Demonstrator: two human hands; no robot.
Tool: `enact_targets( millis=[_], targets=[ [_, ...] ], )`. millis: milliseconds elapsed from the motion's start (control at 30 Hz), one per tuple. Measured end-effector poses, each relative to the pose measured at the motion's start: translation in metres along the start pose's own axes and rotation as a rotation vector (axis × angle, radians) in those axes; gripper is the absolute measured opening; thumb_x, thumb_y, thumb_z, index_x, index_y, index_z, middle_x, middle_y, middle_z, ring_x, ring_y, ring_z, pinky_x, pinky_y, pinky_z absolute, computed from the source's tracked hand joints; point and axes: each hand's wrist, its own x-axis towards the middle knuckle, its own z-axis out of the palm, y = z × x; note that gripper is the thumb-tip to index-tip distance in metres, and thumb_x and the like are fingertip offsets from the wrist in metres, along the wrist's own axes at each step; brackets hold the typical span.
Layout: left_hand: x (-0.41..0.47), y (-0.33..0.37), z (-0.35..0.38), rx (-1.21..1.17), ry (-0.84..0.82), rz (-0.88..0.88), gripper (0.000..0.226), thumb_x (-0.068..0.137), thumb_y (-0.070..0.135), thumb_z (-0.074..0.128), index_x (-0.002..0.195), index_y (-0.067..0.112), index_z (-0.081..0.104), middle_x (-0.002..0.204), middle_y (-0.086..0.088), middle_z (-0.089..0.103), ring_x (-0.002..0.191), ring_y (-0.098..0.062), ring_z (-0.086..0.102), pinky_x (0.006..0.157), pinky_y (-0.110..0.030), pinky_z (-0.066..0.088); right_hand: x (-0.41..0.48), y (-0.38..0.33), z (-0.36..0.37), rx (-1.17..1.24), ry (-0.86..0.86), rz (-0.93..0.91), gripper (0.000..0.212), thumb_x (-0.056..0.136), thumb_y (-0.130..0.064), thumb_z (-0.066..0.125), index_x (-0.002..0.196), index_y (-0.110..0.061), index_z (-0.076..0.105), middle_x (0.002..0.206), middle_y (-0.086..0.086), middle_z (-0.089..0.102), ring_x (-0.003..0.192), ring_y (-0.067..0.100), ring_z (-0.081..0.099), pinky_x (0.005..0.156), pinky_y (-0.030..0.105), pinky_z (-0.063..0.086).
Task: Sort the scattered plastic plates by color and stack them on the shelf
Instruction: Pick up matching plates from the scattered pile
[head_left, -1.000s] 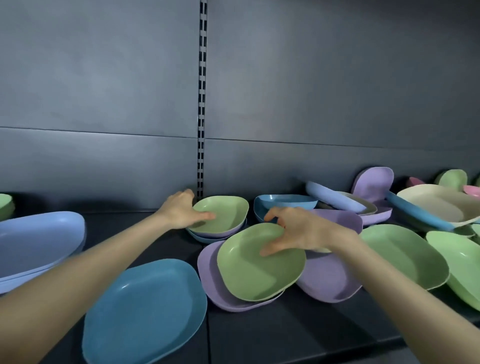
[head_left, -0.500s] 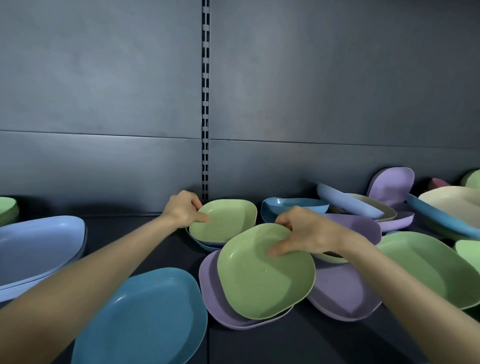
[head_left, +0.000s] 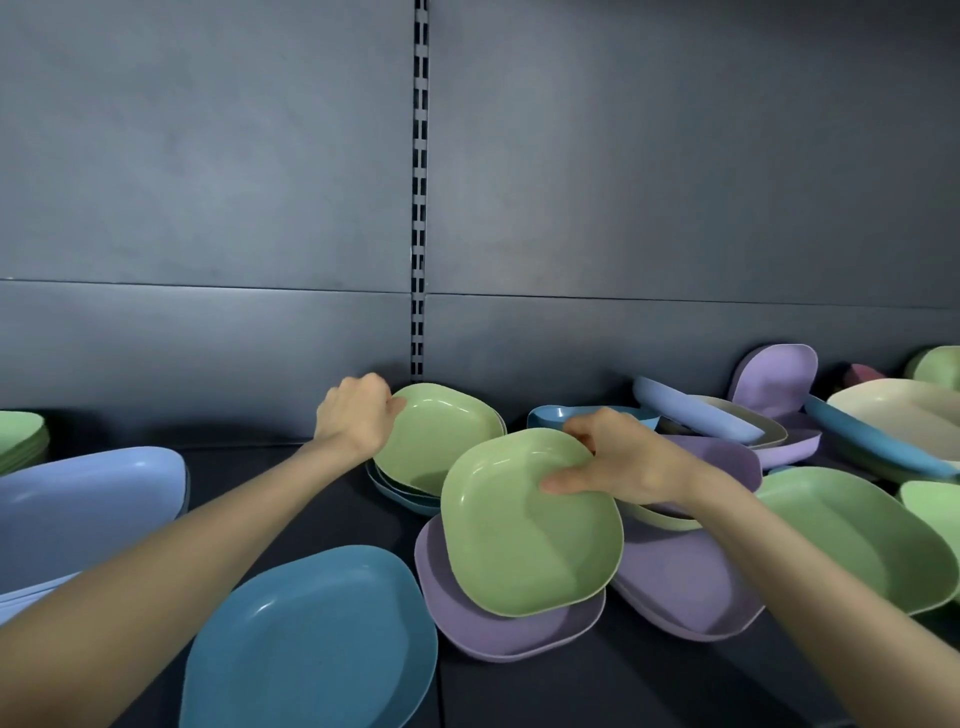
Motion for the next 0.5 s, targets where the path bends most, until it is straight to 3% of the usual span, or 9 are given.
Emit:
enact_targets(
  millis=[167, 267, 500],
  targets=[
    [-0.008, 0.000, -0.017, -0.024, 0.085, 0.048, 0.033, 0.100, 0.029, 0.034, 0.098, 0.002, 0.052, 0.104, -0.027, 0.059, 0.093, -0.046, 0.051, 0.073, -0.041, 0.039, -0.006, -0.004, -0.003, 0.082, 0.027, -0.005, 0.034, 0.070, -0.032, 0.077, 0.087, -0.005, 0.065, 0.083, 0.012, 0.068, 0.072, 0.022, 0.060, 0.067, 0.032, 0.050],
    [-0.014, 0.000, -0.031, -0.102, 0.132, 0.012, 0.029, 0.101, 0.027, 0.028, 0.106, 0.001, 0.042, 0.106, -0.029, 0.055, 0.097, -0.048, 0.049, 0.072, -0.042, 0.036, -0.012, -0.014, -0.010, 0.092, 0.068, -0.031, 0.023, 0.074, -0.026, 0.077, 0.068, -0.015, 0.057, 0.058, -0.008, 0.053, 0.054, 0.007, 0.048, 0.049, 0.013, 0.037],
    [-0.031, -0.014, -0.073, -0.528, 0.160, -0.132, 0.022, 0.090, 0.010, 0.048, 0.110, 0.005, 0.054, 0.102, -0.012, 0.060, 0.092, -0.030, 0.054, 0.072, -0.030, 0.040, -0.016, -0.035, -0.019, 0.225, 0.246, -0.157, 0.024, 0.077, -0.021, 0.075, 0.067, -0.019, 0.053, 0.061, -0.009, 0.054, 0.058, 0.008, 0.048, 0.055, 0.019, 0.037]
  ],
)
